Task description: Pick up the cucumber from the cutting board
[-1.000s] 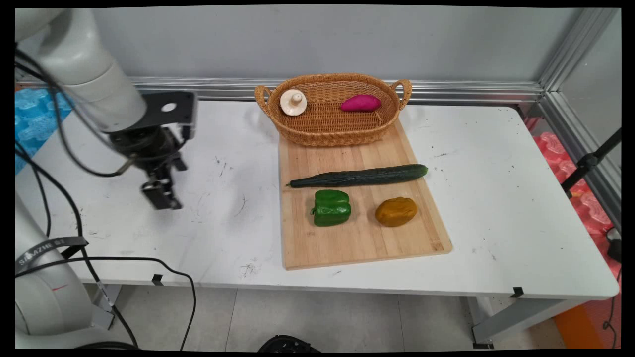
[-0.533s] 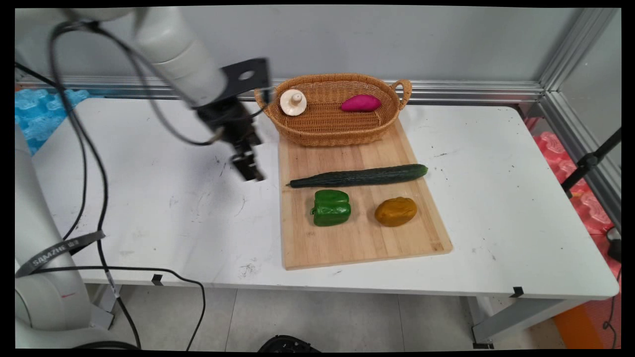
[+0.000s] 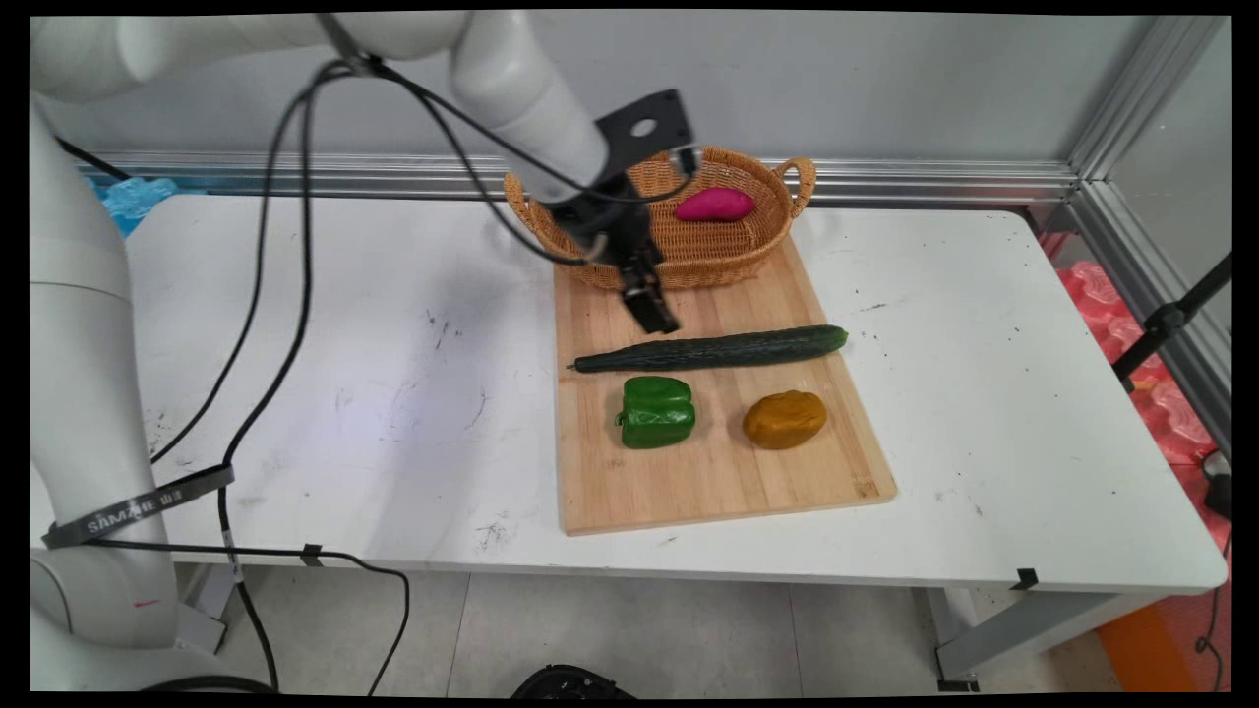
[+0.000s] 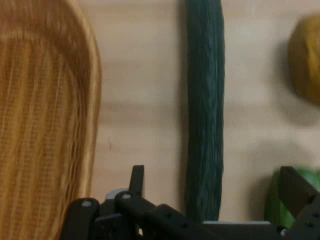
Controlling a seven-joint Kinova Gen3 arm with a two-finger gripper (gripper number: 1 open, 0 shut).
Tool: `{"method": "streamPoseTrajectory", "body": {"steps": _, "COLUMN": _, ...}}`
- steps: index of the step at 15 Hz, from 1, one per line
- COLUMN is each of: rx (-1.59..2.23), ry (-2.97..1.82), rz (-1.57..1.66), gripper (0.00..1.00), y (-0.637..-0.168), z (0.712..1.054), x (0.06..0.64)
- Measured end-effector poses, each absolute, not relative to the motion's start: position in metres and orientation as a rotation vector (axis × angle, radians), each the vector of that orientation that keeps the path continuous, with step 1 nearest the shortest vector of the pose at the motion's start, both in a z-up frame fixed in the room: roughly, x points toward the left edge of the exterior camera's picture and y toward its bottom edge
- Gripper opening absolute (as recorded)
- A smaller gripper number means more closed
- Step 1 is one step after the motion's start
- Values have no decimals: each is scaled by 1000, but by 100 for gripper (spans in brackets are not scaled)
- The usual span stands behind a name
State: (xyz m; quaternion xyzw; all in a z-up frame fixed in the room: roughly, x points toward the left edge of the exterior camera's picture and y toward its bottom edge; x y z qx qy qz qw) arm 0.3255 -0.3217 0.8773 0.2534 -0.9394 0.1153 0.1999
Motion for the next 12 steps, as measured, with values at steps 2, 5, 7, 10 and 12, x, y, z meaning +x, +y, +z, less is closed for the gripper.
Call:
{"method": "streamPoseTrajectory", "body": {"steps": 2, "rx": 701, "ry": -2596, "rz": 324, "gripper": 100, "y": -333, "z": 865, "x": 311}}
{"method": "streamPoseTrajectory", "body": {"steps": 5, "rx": 693, "ry": -2561, "rz": 327, "gripper": 100, "y": -348, "z": 844, "x": 294}}
{"method": "streamPoseTrajectory", "body": {"steps": 7, "rx": 685, "ry": -2548, "rz": 328, "gripper": 100, "y": -355, "z": 829, "x": 285}}
{"method": "streamPoseTrajectory", "body": {"steps": 10, "rx": 674, "ry": -2542, "rz": 324, "gripper": 100, "y": -363, "z": 809, "x": 276}}
{"method": "streamPoseTrajectory", "body": {"steps": 12, "rx": 670, "ry": -2541, "rz": 323, "gripper": 100, "y": -367, "z": 797, "x": 273}}
